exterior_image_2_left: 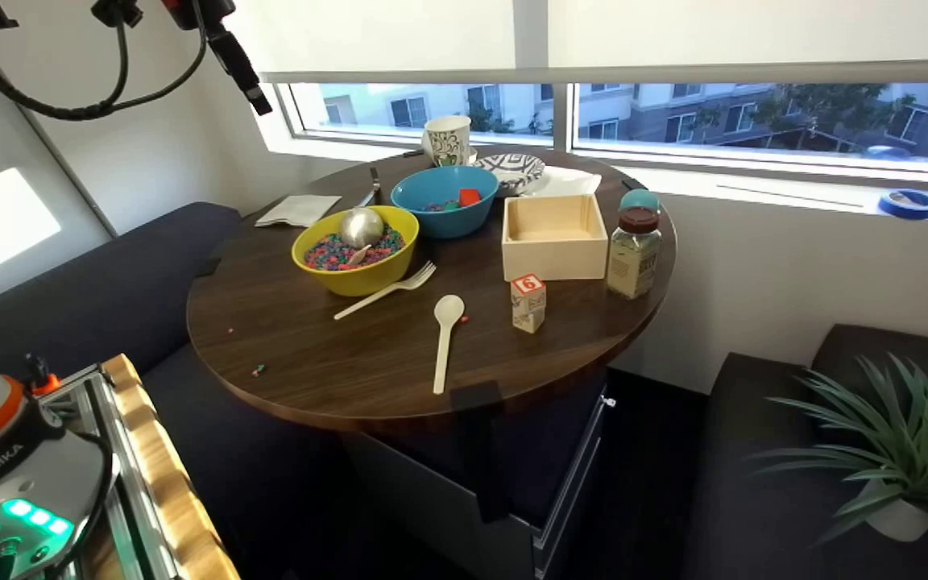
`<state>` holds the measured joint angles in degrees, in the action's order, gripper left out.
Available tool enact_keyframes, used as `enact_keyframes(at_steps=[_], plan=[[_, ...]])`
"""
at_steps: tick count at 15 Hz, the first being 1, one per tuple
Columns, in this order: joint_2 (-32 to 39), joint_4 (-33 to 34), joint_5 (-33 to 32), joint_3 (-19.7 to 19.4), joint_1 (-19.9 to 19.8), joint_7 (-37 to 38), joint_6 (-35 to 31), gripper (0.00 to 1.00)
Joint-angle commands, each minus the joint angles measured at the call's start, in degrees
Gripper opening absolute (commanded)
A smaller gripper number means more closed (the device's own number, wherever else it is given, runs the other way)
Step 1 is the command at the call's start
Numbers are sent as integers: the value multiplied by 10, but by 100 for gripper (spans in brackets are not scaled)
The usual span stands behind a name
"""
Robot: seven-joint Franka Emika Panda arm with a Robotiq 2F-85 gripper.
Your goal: Pick up the red rectangular block from the blue bowl and put it in the square open box, pick up the green rectangular block from the blue bowl and put it in the square open box
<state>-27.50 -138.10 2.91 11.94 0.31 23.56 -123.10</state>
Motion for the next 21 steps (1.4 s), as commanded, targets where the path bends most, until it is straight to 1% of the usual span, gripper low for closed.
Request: enact_keyframes(at_steps=[1, 2, 3, 7, 8, 9, 11, 12, 14, 15, 17, 18, 19, 21], plan=[[28, 14, -19, -50, 12, -138, -27, 100], [37, 16, -16, -67, 14, -185, -44, 100], [55, 30, 1, -88, 21, -235, -43, 100], [128, 80, 9, -168, 36, -420, -26, 100], [145, 92, 16, -176, 30, -466, -23, 100], [166, 108, 9, -185, 23, -511, -18, 100], [203, 133, 0, -197, 15, -592, -30, 100], [219, 146, 25, -205, 16, -645, -33, 100], [253, 173, 8, -202, 3, -711, -27, 100], [271, 184, 24, -203, -2, -752, -39, 100], [298, 201, 30, -196, -15, -795, -63, 100], [315, 213, 20, -190, -19, -785, -75, 100], [280, 186, 16, -186, -22, -763, -59, 100], [304, 202, 15, -182, -28, -770, -71, 100]])
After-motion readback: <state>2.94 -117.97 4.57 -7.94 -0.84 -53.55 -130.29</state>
